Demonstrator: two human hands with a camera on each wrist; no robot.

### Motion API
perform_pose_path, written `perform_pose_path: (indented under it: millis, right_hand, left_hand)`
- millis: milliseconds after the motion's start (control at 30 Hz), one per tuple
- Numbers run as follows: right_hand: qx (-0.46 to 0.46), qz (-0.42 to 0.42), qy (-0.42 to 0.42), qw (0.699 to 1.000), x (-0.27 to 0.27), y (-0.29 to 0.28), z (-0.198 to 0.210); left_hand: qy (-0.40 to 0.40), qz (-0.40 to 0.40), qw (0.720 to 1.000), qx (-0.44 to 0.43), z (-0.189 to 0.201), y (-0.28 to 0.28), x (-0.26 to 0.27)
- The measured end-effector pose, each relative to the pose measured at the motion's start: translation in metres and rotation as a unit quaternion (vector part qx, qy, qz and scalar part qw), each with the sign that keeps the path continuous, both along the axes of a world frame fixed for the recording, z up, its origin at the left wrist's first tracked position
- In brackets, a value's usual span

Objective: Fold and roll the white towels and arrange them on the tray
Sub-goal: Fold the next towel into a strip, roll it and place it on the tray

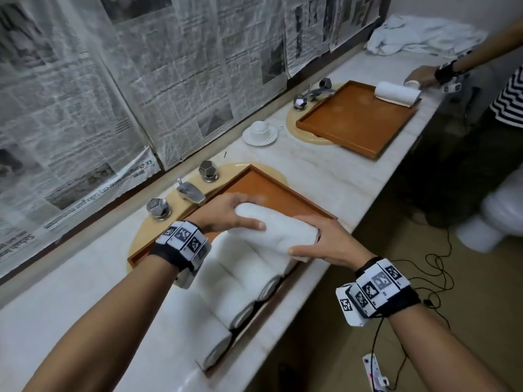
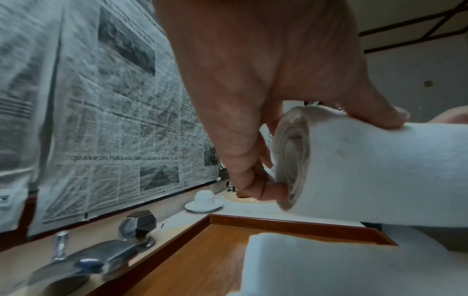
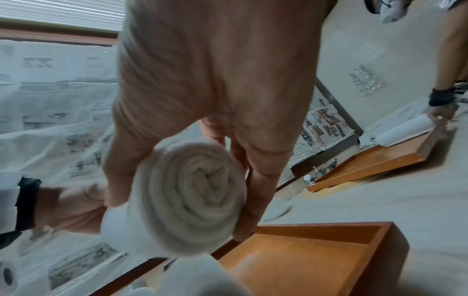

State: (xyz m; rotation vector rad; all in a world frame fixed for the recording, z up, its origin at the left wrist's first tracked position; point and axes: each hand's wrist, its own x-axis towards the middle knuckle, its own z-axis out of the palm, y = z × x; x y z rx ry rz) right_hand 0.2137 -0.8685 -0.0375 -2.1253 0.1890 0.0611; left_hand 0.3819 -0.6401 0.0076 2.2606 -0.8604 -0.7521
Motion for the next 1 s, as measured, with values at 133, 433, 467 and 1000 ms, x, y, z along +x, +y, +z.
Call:
perform_pose_path:
  millis: [133,433,467,1000]
  right_hand:
    - [0.024,-0.058,0.008,0.998,0.022,-0.021,-0.022]
    - [0.001,-0.09,0.03,0.995,0.043,-0.022,-0.06]
    - [-0.003,-0.086,0.026,0.996,0.043,-0.021,-0.06]
    - [-0.167,-0.072,0.09,0.979,0.049,-0.014,-0.08]
  left_hand:
    - [0.021,-0.003,1.0,0.007,-0.015,-0.037,0.035]
    - [0.084,-0.002,0.995,0.06,-0.062,-0.069,0.084]
    - [0.089,-0.003,0.994,0.064,-0.065,-0.071,0.085]
    - [0.122,-0.013,0.981,0.149,-0.084,-0.081,0.085]
